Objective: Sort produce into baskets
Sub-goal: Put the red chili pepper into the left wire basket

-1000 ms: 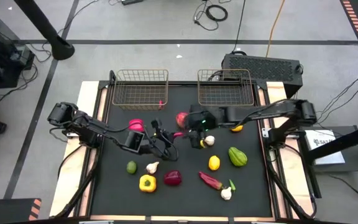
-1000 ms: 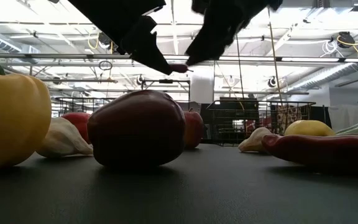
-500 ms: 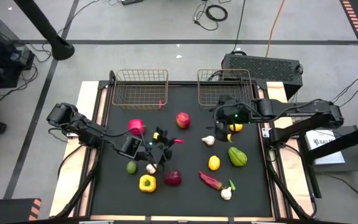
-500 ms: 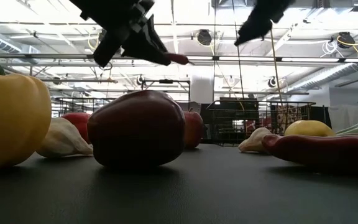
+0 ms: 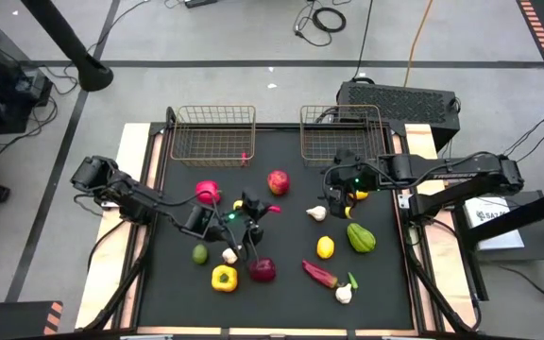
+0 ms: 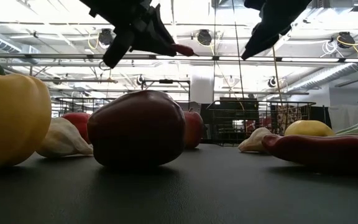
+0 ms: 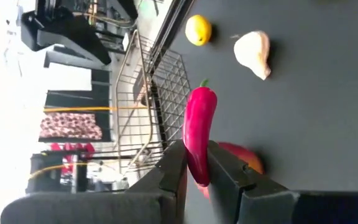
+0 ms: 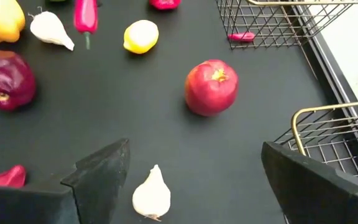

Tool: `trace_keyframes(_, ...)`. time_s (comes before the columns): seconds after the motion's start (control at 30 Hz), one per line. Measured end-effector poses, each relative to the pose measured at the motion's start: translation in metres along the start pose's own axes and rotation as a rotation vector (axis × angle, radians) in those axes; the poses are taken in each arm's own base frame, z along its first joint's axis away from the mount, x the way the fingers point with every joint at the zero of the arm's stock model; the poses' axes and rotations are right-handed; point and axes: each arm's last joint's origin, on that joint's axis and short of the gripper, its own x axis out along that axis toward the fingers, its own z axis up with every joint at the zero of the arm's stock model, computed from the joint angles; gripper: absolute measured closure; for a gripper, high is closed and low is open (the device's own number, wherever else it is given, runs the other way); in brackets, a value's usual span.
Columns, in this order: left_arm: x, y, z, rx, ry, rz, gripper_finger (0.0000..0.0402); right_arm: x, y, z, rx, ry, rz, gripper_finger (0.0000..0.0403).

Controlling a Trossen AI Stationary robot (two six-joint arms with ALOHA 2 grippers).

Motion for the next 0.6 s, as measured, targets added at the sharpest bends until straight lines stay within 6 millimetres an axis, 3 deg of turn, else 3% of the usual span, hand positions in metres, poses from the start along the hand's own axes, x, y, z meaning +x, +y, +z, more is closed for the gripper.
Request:
trace_keyframes(0.1, 0.001, 0.002, 0.001, 0.002, -0.007, 0.013, 0.0347, 0.0, 0.0, 0.0, 0.002, 0.0, 0.0, 0.005)
trace_keyframes(0.3, 0.003, 0.018, -0.002, -0.295, 0.135, 0.258, 0.0347, 0.0, 0.0, 0.0, 0.026, 0.0, 0.0, 0.005)
trace_keyframes(0.4, 0.008, 0.028, -0.012, -0.284, 0.296, 0.386, 0.0347, 0.0, 0.0, 0.0, 0.026, 0.0, 0.0, 0.005)
trace_keyframes(0.6, 0.032, 0.048, -0.047, -0.288, 0.506, 0.473, 0.0347, 0.0, 0.0, 0.0, 0.024, 0.0, 0.0, 0.005)
